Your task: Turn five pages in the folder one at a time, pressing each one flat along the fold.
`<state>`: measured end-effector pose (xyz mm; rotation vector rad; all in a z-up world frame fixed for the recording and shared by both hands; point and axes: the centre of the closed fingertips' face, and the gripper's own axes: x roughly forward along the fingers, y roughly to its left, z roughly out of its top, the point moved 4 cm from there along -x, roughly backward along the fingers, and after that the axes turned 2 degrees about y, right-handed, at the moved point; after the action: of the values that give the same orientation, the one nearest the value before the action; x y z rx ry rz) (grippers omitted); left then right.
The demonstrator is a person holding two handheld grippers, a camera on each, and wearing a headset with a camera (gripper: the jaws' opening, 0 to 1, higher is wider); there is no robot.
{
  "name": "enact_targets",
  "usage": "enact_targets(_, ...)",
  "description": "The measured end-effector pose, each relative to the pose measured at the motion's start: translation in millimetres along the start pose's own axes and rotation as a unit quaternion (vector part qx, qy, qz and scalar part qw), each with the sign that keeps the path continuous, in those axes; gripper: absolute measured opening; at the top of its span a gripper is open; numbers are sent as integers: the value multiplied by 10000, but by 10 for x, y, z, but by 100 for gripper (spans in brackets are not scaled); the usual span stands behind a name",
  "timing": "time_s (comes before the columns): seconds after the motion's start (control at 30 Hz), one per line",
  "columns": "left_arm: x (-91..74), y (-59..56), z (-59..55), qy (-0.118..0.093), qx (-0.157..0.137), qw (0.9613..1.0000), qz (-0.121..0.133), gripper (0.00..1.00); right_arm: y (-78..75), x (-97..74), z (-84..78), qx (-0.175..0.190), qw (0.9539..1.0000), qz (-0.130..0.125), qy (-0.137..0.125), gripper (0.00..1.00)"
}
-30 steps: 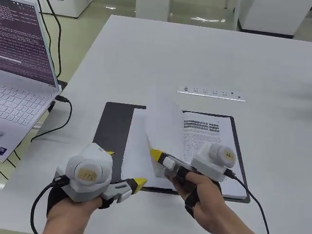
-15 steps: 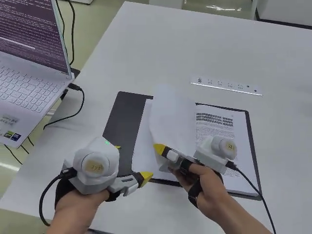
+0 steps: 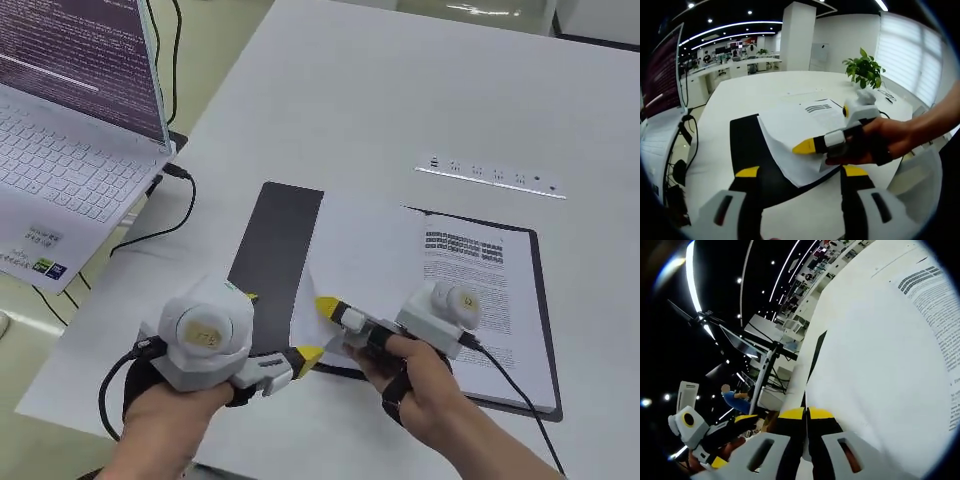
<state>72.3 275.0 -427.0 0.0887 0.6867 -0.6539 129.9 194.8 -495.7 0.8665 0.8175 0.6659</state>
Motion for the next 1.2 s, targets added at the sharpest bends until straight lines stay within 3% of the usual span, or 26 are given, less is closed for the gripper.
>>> enact_targets(0.3, -47, 68, -35, 0, -25, 10000, 39, 63, -220, 183, -83, 333, 9992, -210, 115, 0)
enact_targets(0.63, -161, 115, -61, 1, -55, 9999, 147, 63, -349, 266, -185, 631, 9967, -506, 83, 0)
enact_targets(0.8, -188, 128, -99, 25, -106, 9998, 181, 63, -287, 258, -175, 676, 9970, -378, 49, 8)
enact_targets(0.93, -179, 114, -115, 56, -105, 9998, 174, 62, -212, 259, -163, 647, 9978, -130, 59, 22)
enact_targets(1.07, -189, 102, -97, 34, -25, 9999, 162, 56, -80, 168, -165, 654, 9977, 184, 53, 31)
enact_targets(1.2, -186, 106, -99, 60, 60, 9999, 114, 52, -27, 24, -168, 471, 9987, 191, 43, 36)
